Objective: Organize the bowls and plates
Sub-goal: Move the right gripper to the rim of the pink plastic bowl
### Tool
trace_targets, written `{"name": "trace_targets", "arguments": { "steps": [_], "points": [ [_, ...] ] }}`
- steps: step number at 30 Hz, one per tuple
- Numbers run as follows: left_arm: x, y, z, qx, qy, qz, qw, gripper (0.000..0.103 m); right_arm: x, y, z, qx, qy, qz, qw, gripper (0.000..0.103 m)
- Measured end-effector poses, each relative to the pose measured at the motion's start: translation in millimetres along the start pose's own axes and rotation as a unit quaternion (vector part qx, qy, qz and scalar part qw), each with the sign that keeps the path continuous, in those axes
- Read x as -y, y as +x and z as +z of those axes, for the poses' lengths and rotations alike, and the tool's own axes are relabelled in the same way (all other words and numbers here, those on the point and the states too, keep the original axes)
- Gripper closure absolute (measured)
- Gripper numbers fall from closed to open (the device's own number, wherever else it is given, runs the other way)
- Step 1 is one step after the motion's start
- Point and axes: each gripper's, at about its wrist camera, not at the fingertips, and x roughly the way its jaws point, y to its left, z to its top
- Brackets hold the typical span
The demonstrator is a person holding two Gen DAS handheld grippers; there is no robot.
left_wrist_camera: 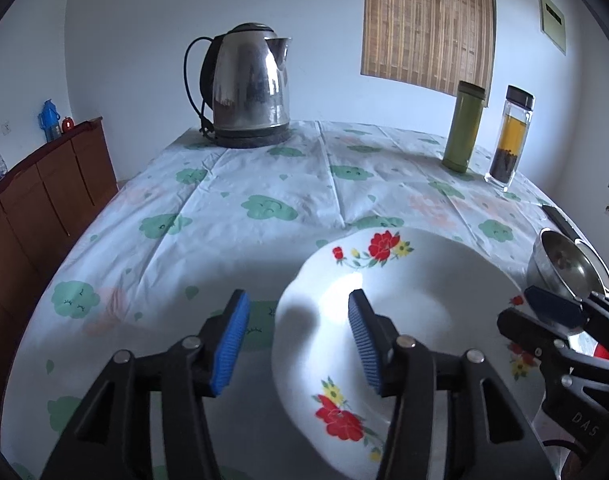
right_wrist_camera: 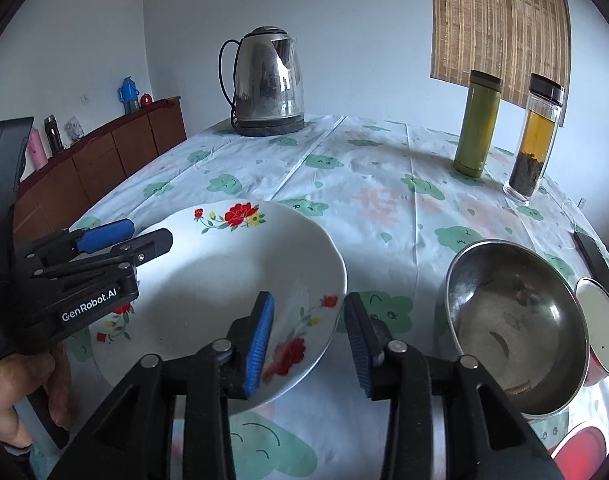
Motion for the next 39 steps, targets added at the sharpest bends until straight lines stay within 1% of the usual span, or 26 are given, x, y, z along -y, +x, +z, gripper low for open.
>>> {"name": "trace_targets", "arguments": {
  "steps": [1, 2, 3, 4, 7, 11, 14, 16, 18, 20, 24, 28, 31, 34, 39],
  "points": [
    [-1, 1, 0, 0.0, -0.001, 0.001, 1.0, 0.046, -2, -1, 0, 0.004, -0.004, -0.001, 1.0, 0.053],
    [-1, 1, 0, 0.0, -0.001, 0.002, 1.0, 0.042, -3, -2, 0, 0.007, -0.008, -0.004, 1.0, 0.048],
    [-2, 0, 0, 0.0, -0.002, 0.004, 1.0, 0.038, -5, -3, 1, 0.01, -0.014, -0.008, 1.0, 0.045],
    [-2, 0, 0, 0.002, -0.003, 0.004, 1.0, 0.037, -7, -4, 1, 0.013, -0.02, -0.012, 1.0, 0.042],
    [-3, -1, 0, 0.003, -0.003, 0.004, 1.0, 0.036, -9, -6, 1, 0.018, -0.026, -0.016, 0.999, 0.041],
    [-3, -1, 0, 0.004, -0.003, 0.005, 1.0, 0.031, -8, -11, 3, 0.024, -0.025, -0.018, 0.999, 0.041],
    [-1, -4, 0, 0.012, 0.001, 0.007, 0.9999, 0.022, -8, -20, 3, 0.039, -0.019, -0.011, 0.999, 0.041],
    [0, -8, 0, 0.022, 0.002, 0.002, 0.9998, 0.017, -9, -27, 2, 0.054, -0.02, -0.006, 0.998, 0.041],
    [1, -14, 0, 0.035, 0.001, -0.004, 0.9994, 0.008, -10, -31, 0, 0.065, -0.023, -0.005, 0.998, 0.041],
    [4, -20, 0, 0.05, 0.003, -0.006, 0.9987, 0.0, -11, -33, -3, 0.07, -0.025, -0.008, 0.997, 0.037],
    [6, -30, 0, 0.076, 0.005, -0.019, 0.9969, 0.0, -11, -40, -12, 0.072, -0.023, -0.004, 0.997, 0.035],
    [4, -36, 1, 0.088, -0.004, -0.039, 0.9953, 0.0, -7, -63, -20, 0.075, -0.012, 0.005, 0.997, 0.035],
    [6, -40, 0, 0.091, -0.006, -0.05, 0.9946, 0.0, -1, -90, -30, 0.085, -0.009, 0.014, 0.996, 0.035],
    [13, -44, -3, 0.092, -0.004, -0.061, 0.9939, 0.0, 9, -115, -43, 0.097, -0.008, 0.005, 0.995, 0.035],
    [32, -53, -4, 0.088, 0.014, -0.056, 0.9944, 0.0, 31, -145, -57, 0.108, 0.015, 0.001, 0.994, 0.034]
  ]
}}
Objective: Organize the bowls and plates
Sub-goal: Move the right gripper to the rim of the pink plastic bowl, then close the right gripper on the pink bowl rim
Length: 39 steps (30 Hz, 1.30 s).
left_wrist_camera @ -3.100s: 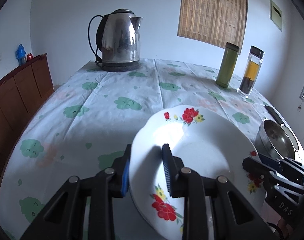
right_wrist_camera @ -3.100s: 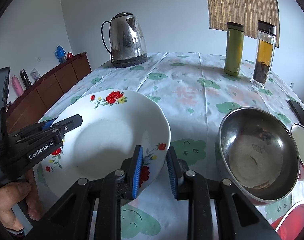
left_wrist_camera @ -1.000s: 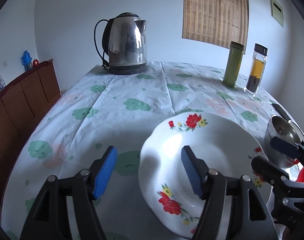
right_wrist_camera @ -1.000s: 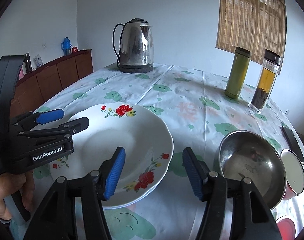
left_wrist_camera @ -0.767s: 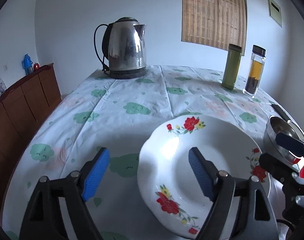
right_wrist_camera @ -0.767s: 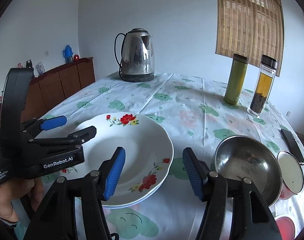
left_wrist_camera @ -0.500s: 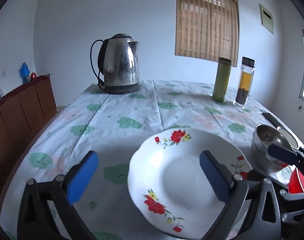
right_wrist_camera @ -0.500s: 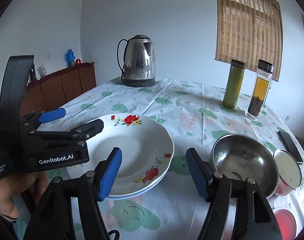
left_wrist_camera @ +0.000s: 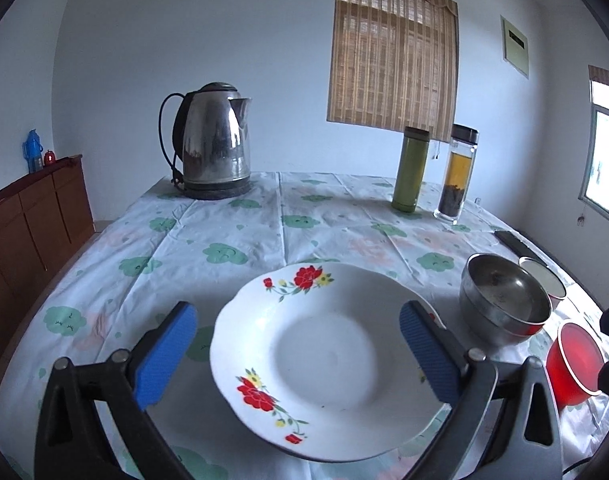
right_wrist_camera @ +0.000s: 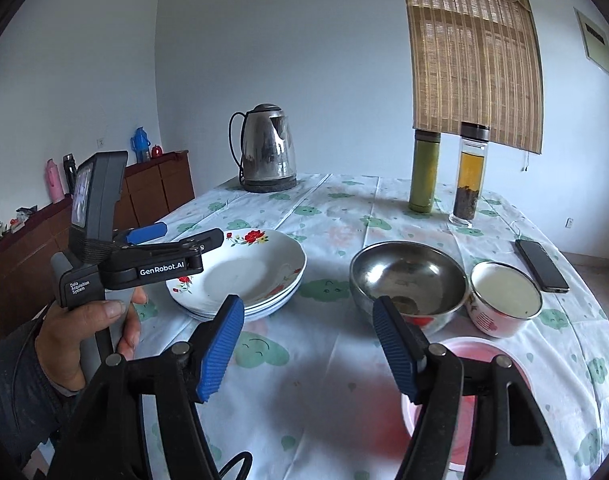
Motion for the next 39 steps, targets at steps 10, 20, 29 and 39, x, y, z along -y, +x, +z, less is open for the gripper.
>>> {"name": "trace_targets", "arguments": {
  "steps": [10, 20, 29, 39],
  "points": [
    [71, -31, -4, -0.024, 0.022, -0.055, 0.998, 0.0, 54, -47, -8, 0.005, 0.041, -0.036, 0.999, 0.035],
    [162, -44, -26, -0.069, 0.09, -0.141, 0.9834, 0.002, 101, -59, -35, -0.026, 0.062, -0.09, 0.994, 0.057],
    [201, -31, -44, -0.107, 0.119, -0.166, 0.9731, 0.021, 138, -43, -54, -0.059, 0.095, -0.097, 0.989, 0.063],
    [218, -16, -51, -0.13, 0.128, -0.178, 0.9669, 0.039, 150, -25, -60, -0.083, 0.101, -0.083, 0.988, 0.07]
  ]
}}
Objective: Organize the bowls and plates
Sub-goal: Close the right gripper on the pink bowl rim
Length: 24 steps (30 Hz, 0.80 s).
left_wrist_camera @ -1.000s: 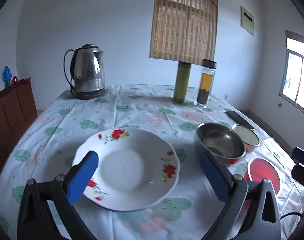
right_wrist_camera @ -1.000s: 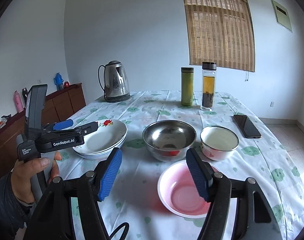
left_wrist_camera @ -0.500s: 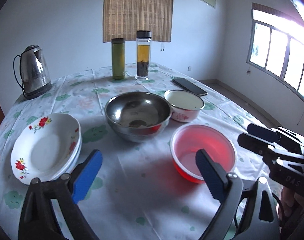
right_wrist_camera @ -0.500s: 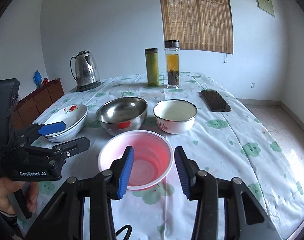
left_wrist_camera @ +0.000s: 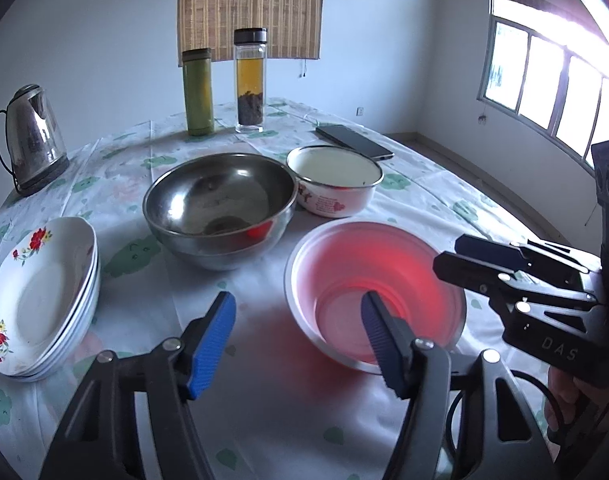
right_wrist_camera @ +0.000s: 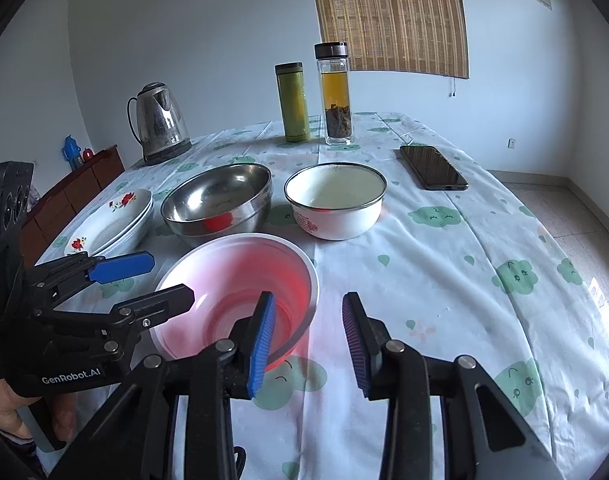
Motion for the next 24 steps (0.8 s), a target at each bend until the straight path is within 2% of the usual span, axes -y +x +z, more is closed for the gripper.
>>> {"name": "trace_targets", "arguments": {
  "steps": [4, 5, 6, 8, 15, 24],
  "points": [
    [0, 4, 1, -0.003, -0.004, 0.001, 1.0, 0.041, -2, 4, -1, -0.003, -0.001, 0.011, 1.0, 0.077],
    [0, 5, 0, -0.004, -0.004, 0.001, 1.0, 0.046, -3, 5, -2, -0.005, -0.003, 0.013, 1.0, 0.079],
    [1, 7, 0, -0.008, -0.002, -0.001, 1.0, 0.06, -3, 6, -2, -0.006, -0.004, 0.013, 1.0, 0.08],
    [1, 12, -1, -0.02, -0.004, -0.01, 0.9998, 0.078, -3, 6, -3, -0.005, -0.003, 0.015, 1.0, 0.086],
    [-5, 11, 0, -0.015, -0.026, -0.018, 0.9994, 0.087, -3, 2, -3, 0.005, 0.002, 0.018, 1.0, 0.088],
    [-6, -3, 7, 0.003, -0.032, -0.014, 0.9994, 0.087, -7, -11, 6, 0.021, 0.0, 0.03, 0.999, 0.089]
  ]
}}
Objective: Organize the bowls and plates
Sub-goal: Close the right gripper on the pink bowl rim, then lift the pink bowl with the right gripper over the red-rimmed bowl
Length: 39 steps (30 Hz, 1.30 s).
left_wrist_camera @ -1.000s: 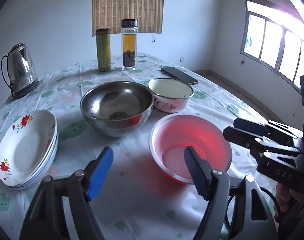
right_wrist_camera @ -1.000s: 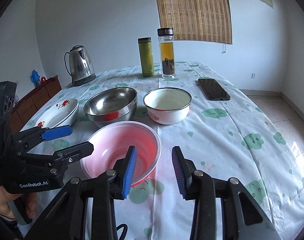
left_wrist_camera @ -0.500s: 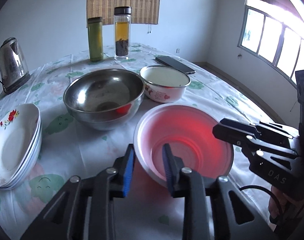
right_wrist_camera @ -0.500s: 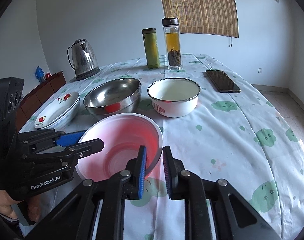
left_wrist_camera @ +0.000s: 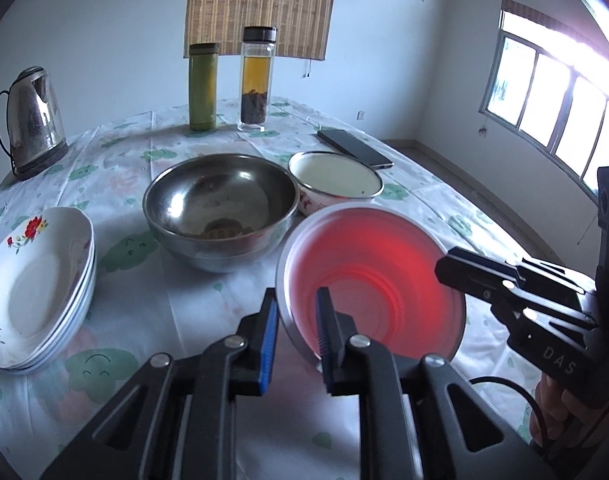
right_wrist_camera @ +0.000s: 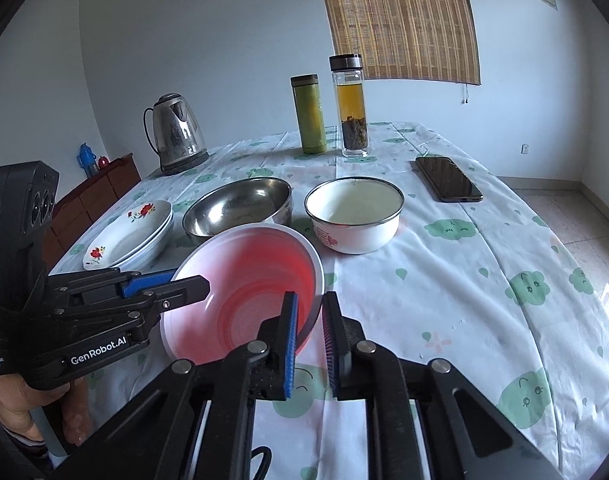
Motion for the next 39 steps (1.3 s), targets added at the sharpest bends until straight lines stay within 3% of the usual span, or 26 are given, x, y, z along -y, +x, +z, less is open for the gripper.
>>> {"name": "trace_targets", "arguments": {
  "steps": [10, 20, 39],
  "points": [
    [-4, -26, 21, 0.044, 0.012, 0.024, 0.9987, 0.087, -8, -13, 21, 0.028, -0.007, 0.023, 0.999, 0.089],
    [-26, -34, 48, 0.07, -0.016, 0.037, 0.9968, 0.087, -22, -11, 54, 0.056, -0.026, 0.043, 0.997, 0.089],
    [-69, -16, 89, 0.091, -0.061, 0.067, 0.9917, 0.087, -28, 39, 105, 0.054, -0.053, 0.078, 0.994, 0.089]
  ]
}}
